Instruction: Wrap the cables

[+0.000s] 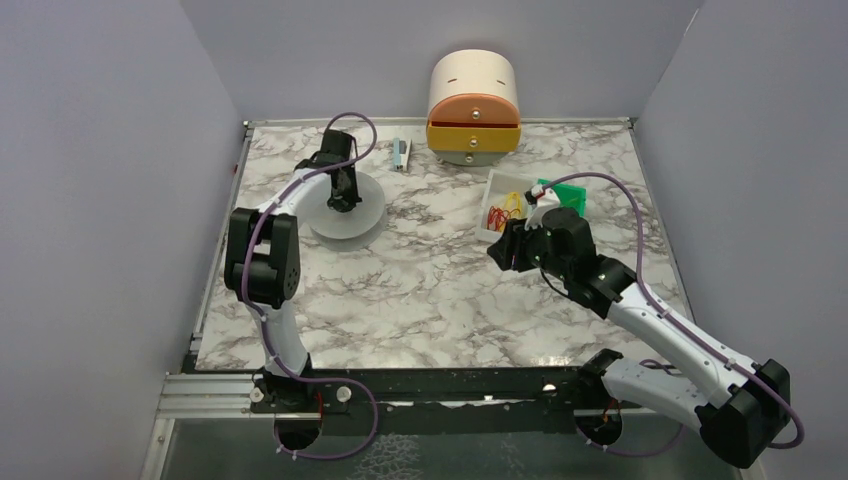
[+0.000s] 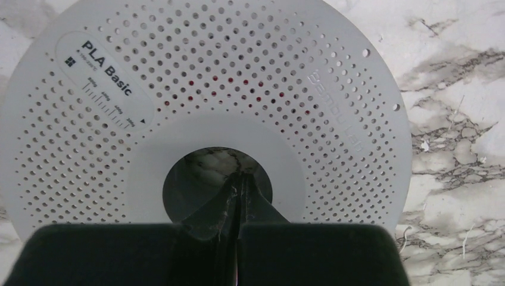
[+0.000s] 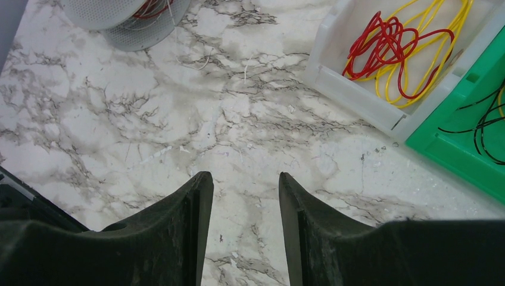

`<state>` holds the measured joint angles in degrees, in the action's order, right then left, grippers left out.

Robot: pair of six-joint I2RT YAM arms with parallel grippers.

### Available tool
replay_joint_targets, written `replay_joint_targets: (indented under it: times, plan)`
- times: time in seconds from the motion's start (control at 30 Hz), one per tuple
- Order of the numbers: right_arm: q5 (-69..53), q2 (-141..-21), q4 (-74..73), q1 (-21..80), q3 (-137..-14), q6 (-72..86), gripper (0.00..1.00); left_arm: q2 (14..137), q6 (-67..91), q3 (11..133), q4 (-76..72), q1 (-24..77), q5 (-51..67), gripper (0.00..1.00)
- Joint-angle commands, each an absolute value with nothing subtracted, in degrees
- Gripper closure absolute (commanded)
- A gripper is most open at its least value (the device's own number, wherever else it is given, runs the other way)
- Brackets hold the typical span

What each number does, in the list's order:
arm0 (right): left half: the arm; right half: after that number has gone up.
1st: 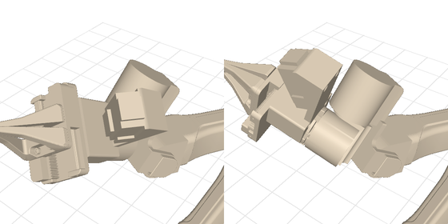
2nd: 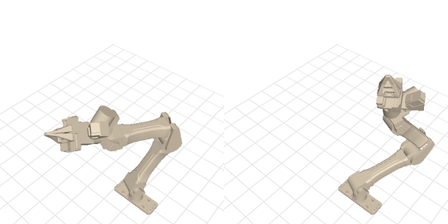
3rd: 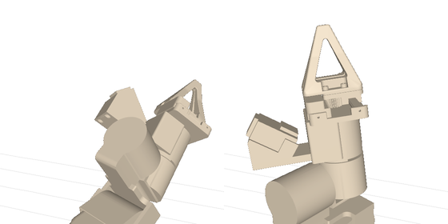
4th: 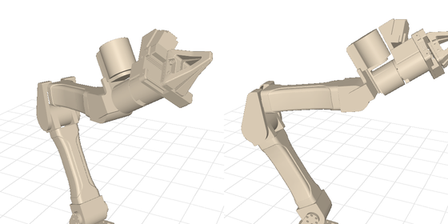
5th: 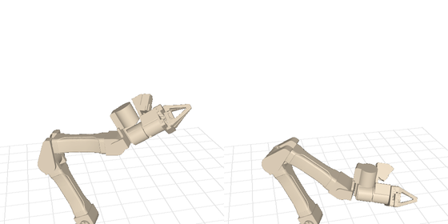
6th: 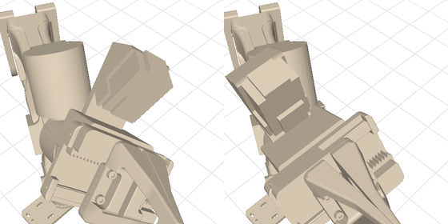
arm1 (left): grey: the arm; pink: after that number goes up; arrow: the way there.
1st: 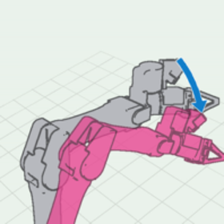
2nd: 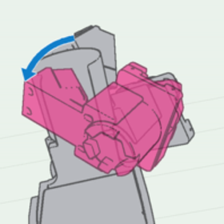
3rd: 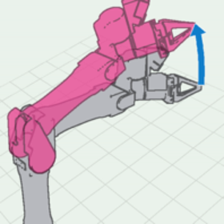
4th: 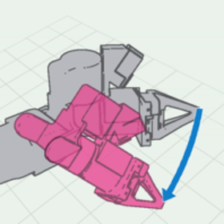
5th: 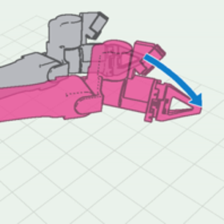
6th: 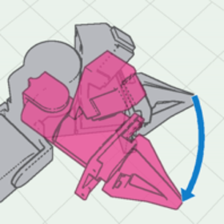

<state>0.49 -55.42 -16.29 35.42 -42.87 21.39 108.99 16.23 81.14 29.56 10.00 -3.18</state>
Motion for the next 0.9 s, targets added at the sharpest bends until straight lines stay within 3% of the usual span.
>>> replay_joint_targets:
  times: [0.0,0.87]
  plan:
    - [0.8,-55.8,-14.7,35.7,-42.6,21.3,0.5,109.5,15.7,80.1,29.6,13.0,0.3,1.0]
    - [3.5,-56.3,-15.3,35.7,-42.8,21.3,0.48,104.9,17.9,70.6,25.4,32.4,6.5,1.0]
